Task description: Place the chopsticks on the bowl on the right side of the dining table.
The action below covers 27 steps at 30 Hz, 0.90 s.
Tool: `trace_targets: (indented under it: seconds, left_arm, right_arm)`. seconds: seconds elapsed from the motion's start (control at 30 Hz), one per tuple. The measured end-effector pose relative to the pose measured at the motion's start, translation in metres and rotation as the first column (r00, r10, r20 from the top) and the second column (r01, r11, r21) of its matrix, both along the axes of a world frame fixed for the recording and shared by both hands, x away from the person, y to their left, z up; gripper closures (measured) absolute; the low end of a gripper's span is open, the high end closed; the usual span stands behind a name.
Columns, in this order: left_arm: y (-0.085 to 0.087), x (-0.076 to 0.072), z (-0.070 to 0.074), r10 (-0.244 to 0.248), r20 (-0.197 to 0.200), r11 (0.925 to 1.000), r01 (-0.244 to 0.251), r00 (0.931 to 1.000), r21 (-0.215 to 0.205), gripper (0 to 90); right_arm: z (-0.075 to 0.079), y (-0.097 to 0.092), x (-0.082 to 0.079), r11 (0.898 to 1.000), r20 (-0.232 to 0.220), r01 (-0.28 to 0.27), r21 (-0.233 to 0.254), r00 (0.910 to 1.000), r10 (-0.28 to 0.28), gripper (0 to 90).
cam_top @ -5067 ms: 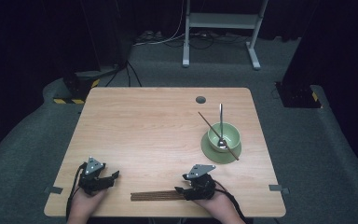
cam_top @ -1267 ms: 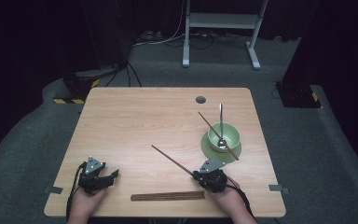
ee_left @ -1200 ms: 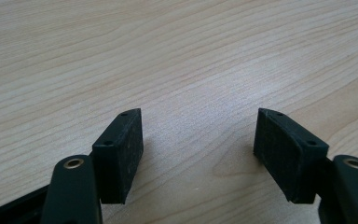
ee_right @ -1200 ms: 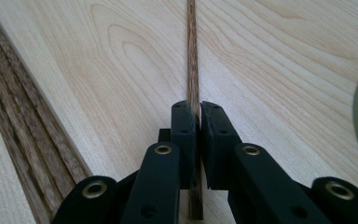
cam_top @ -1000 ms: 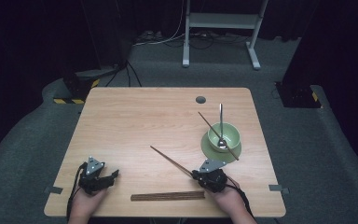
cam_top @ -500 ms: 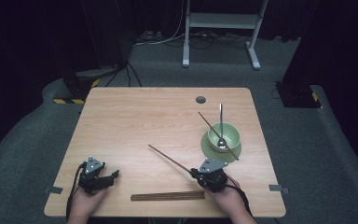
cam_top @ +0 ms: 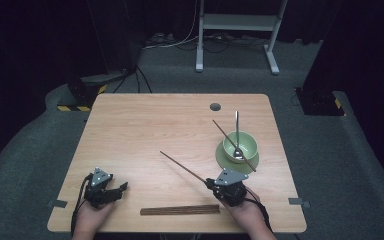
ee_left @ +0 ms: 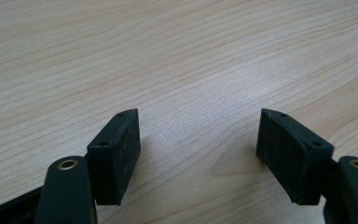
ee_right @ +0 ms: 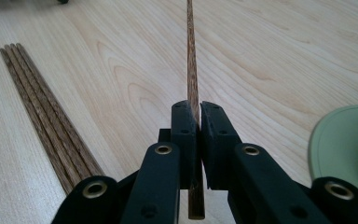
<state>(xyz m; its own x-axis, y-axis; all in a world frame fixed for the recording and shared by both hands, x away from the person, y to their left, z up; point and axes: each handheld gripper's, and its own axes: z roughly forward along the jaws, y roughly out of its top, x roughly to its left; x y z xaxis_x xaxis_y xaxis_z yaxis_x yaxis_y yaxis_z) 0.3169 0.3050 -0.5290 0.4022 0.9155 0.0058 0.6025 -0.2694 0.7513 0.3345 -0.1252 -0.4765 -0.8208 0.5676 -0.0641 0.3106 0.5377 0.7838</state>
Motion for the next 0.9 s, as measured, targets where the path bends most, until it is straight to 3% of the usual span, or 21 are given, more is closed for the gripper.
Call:
trace_targets:
  seconds: [0.9]
  left_arm:
    - [0.0, 0.0, 0.0, -0.002, -0.001, 1.0, 0.002, 1.0, -0.002, 30.8]
  right_arm:
    - [0.013, -0.025, 0.006, 0.996, 0.007, 0.07, 0.063, 0.9975, -0.071, 84.6]
